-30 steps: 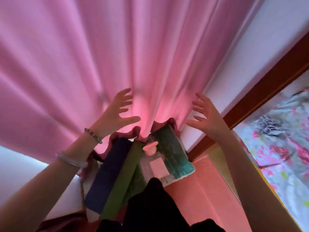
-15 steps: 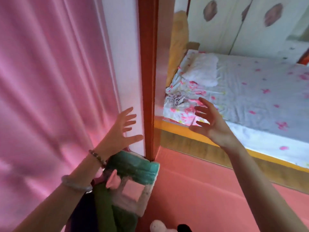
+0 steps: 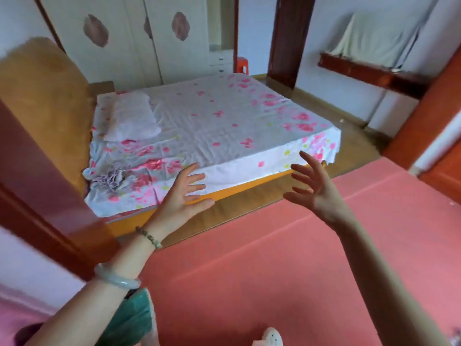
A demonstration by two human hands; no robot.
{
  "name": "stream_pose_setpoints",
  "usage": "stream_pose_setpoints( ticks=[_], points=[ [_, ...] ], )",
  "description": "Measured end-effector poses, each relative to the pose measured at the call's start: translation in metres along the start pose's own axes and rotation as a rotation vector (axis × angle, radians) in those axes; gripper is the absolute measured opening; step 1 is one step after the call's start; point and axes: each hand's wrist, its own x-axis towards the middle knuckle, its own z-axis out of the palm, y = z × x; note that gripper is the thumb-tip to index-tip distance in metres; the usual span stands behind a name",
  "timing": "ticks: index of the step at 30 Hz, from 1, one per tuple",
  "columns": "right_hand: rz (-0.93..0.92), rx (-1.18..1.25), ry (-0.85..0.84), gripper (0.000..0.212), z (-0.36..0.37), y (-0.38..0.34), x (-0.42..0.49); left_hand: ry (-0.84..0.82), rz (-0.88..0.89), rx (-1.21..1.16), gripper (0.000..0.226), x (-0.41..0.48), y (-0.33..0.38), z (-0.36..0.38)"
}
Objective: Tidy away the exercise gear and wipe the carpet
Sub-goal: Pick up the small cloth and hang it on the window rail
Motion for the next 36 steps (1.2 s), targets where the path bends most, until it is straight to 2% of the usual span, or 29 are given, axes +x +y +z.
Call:
stream_pose_setpoints(
  ticks=[7,15,25,36],
  points=[
    [0.066,-0.052,0.274,0.094,-0.138,0.035,0.014,-0.302,0.072,-0.059,0.087,0.122,0.013,0.142],
    [0.131,-0.101,0.497,0.092,-0.273,0.057,0.021,-0.512,0.122,-0.125,0.091,0.231,0.033,0.29],
    [0.247,-0.119,0.777,0.091,-0.376,0.1,0.013,-0.771,0.137,-0.166,0.097,0.326,0.035,0.433],
    [0.319,-0.13,1.054,0.09,-0.478,0.141,0.084,-1.107,0.197,-0.171,0.087,0.477,0.043,0.585]
  ],
)
